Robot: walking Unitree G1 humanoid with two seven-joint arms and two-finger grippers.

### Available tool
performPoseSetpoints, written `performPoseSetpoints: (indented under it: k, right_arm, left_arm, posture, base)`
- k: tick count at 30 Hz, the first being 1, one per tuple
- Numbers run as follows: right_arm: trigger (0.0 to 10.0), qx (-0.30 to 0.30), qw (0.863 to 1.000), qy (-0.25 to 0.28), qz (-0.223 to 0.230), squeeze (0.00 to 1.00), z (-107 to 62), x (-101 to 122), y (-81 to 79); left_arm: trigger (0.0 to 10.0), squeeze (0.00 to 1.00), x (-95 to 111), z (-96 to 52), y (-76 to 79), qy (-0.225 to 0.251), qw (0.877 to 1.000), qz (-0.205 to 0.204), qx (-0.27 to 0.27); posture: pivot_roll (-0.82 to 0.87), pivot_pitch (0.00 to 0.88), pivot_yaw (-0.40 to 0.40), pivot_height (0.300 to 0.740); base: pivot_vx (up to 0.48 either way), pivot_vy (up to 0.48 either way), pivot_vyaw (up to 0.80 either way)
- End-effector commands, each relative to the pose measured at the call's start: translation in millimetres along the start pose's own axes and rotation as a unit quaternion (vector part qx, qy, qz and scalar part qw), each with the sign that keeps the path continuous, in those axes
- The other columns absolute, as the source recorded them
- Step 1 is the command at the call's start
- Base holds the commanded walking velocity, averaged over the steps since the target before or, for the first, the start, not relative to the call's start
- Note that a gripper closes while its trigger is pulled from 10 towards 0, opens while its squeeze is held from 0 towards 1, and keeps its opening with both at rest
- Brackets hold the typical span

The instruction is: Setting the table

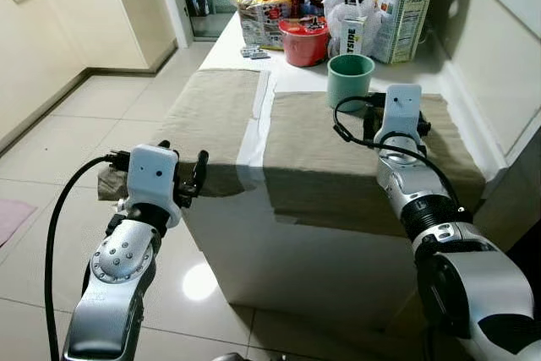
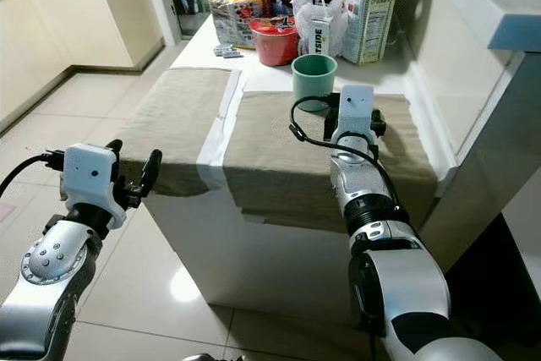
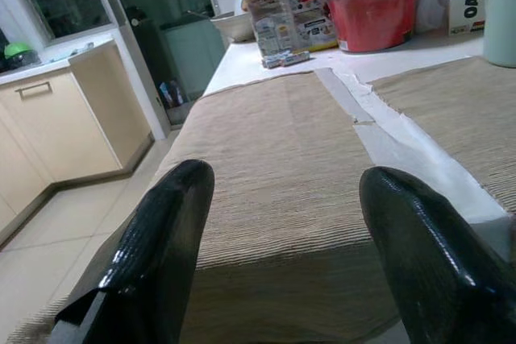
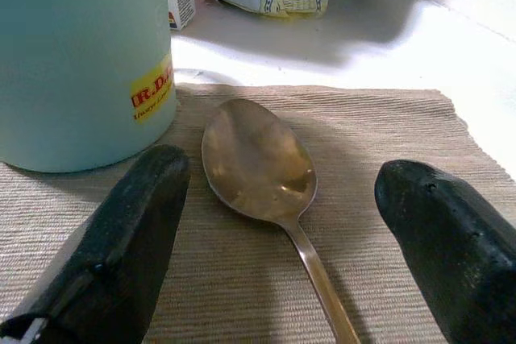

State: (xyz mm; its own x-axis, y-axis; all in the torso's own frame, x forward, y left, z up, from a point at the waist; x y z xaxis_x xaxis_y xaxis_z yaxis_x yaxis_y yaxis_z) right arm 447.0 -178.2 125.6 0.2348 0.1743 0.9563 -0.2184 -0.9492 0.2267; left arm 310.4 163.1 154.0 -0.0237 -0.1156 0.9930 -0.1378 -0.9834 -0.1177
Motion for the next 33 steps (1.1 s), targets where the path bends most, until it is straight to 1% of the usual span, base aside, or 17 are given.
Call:
performPoseSetpoints:
  k: [1, 4, 5, 6, 7, 9, 10, 13, 19, 20, 21, 22, 23, 26, 27, 30, 33]
  right_arm:
    - [10.0, 0.019, 0.995, -0.100, -0.008, 0.00, -11.1, -60.5, -9.7]
    - [10.0, 0.023, 0.994, -0.105, -0.015, 0.00, -13.2, -66.1, -11.7]
    - [10.0, 0.030, 0.993, -0.112, -0.024, 0.00, -15.9, -73.7, -14.8]
    - [10.0, 0.030, 0.993, -0.112, -0.024, 0.00, -15.9, -73.7, -14.8]
    - [10.0, 0.035, 0.991, -0.123, -0.029, 0.88, -18.4, -81.1, -16.6]
    - [10.0, 0.037, 0.991, -0.128, -0.031, 0.88, -19.6, -84.8, -17.3]
    - [10.0, 0.047, 0.988, -0.140, -0.036, 1.00, -23.2, -93.5, -20.8]
    - [10.0, 0.056, 0.987, -0.148, -0.038, 1.00, -26.4, -99.5, -24.9]
    - [10.0, 0.058, 0.986, -0.153, -0.038, 1.00, -28.1, -102.7, -26.6]
    - [8.8, 0.056, 0.985, -0.161, -0.034, 0.16, -29.2, -106.6, -26.0]
    - [4.6, 0.057, 0.984, -0.165, -0.029, 0.00, -29.9, -108.2, -26.2]
    - [4.6, 0.057, 0.984, -0.165, -0.029, 0.00, -29.9, -108.2, -26.2]
    - [0.0, 0.060, 0.984, -0.169, -0.025, 0.00, -30.8, -110.1, -27.4]
    - [0.0, 0.067, 0.981, -0.182, -0.015, 0.00, -34.3, -116.4, -31.4]
    - [0.0, 0.073, 0.976, -0.204, -0.001, 0.00, -39.7, -126.5, -35.6]
    - [0.0, 0.077, 0.972, -0.221, 0.012, 0.00, -43.7, -133.6, -38.4]
    - [0.0, 0.078, 0.971, -0.225, 0.015, 0.00, -45.3, -136.1, -39.3]
  left_arm:
    - [10.0, 0.00, 2.3, -2.8, -0.9, -0.001, 1.000, 0.008, -0.005]
    - [10.0, 0.00, 1.2, -7.7, -1.2, -0.006, 1.000, 0.010, -0.008]
    - [10.0, 0.00, 0.0, -9.6, -2.0, -0.010, 1.000, 0.012, -0.009]
    - [10.0, 0.00, 0.0, -9.6, -2.0, -0.010, 1.000, 0.012, -0.009]
    - [10.0, 0.00, -0.6, -10.2, -2.5, -0.012, 1.000, 0.012, -0.010]
    - [10.0, 0.00, -0.7, -10.3, -2.6, -0.013, 1.000, 0.012, -0.010]
    - [10.0, 0.00, -0.9, -10.1, -2.6, -0.015, 1.000, 0.012, -0.010]
    - [10.0, 0.00, -0.9, -9.6, -1.6, -0.017, 1.000, 0.012, -0.012]
    - [10.0, 0.00, -0.2, -7.8, -1.4, -0.018, 1.000, 0.014, -0.016]
    - [10.0, 0.00, 0.7, -7.1, -2.0, -0.018, 1.000, 0.015, -0.017]
    - [10.0, 0.00, 1.0, -7.0, -2.3, -0.018, 1.000, 0.016, -0.017]
    - [10.0, 0.00, 1.0, -7.0, -2.3, -0.018, 1.000, 0.016, -0.017]
    - [10.0, 0.00, 1.1, -7.0, -2.5, -0.018, 1.000, 0.016, -0.017]
    - [10.0, 0.00, 1.1, -7.1, -2.6, -0.019, 1.000, 0.017, -0.017]
    - [10.0, 0.00, 1.3, -7.3, -2.8, -0.019, 1.000, 0.018, -0.017]
    - [10.0, 0.00, 1.5, -7.4, -2.9, -0.019, 1.000, 0.017, -0.017]
    - [10.0, 0.00, 2.2, -7.3, -2.8, -0.018, 1.000, 0.018, -0.017]
  posture:
    - [-0.03, 0.029, 0.133, 0.740]
    - [-0.02, 0.046, 0.142, 0.740]
    - [-0.02, 0.052, 0.143, 0.740]
    - [-0.02, 0.052, 0.143, 0.740]
    - [-0.02, 0.058, 0.143, 0.740]
    - [-0.02, 0.059, 0.143, 0.740]
    - [-0.03, 0.067, 0.143, 0.740]
    - [-0.03, 0.068, 0.145, 0.740]
    - [-0.03, 0.070, 0.151, 0.740]
    - [-0.03, 0.070, 0.152, 0.740]
    - [-0.03, 0.070, 0.152, 0.740]
    - [-0.03, 0.070, 0.152, 0.740]
    - [-0.03, 0.071, 0.152, 0.740]
    - [-0.03, 0.071, 0.151, 0.740]
    - [-0.03, 0.070, 0.149, 0.740]
    - [-0.03, 0.070, 0.150, 0.740]
    - [-0.03, 0.070, 0.151, 0.740]
  base:
    - [0.000, 0.000, 0.00]
    - [0.000, 0.000, 0.00]
    - [0.000, 0.000, 0.00]
    - [0.000, 0.000, 0.00]
    - [0.000, 0.000, 0.00]
    - [0.000, 0.000, 0.00]
    - [0.000, 0.000, 0.00]
    - [0.000, 0.000, 0.00]
    - [0.000, 0.000, 0.00]
    - [0.000, 0.000, 0.00]
    - [0.000, 0.000, 0.00]
    - [0.000, 0.000, 0.00]
    - [0.000, 0.000, 0.00]
    - [0.000, 0.000, 0.00]
    - [0.000, 0.000, 0.00]
    - [0.000, 0.000, 0.00]
    - [0.000, 0.000, 0.00]
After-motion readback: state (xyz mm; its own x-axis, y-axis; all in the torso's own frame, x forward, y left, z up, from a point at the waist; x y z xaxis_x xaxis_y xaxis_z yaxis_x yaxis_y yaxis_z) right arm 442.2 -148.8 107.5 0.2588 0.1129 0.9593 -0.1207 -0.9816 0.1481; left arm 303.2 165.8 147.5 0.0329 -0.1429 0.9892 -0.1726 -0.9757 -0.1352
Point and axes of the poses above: a point about 5 cm out from each wrist's last joint towards the gripper, its own z axis pointing out of the wrist towards the gripper, its own x axis along the axis of the wrist's last joint, y = z × x, the point moved 6 cm from there along z, pointing out of the wrist towards the gripper, and after that the axes turned 4 degrees about -z, right-handed, at the moved point
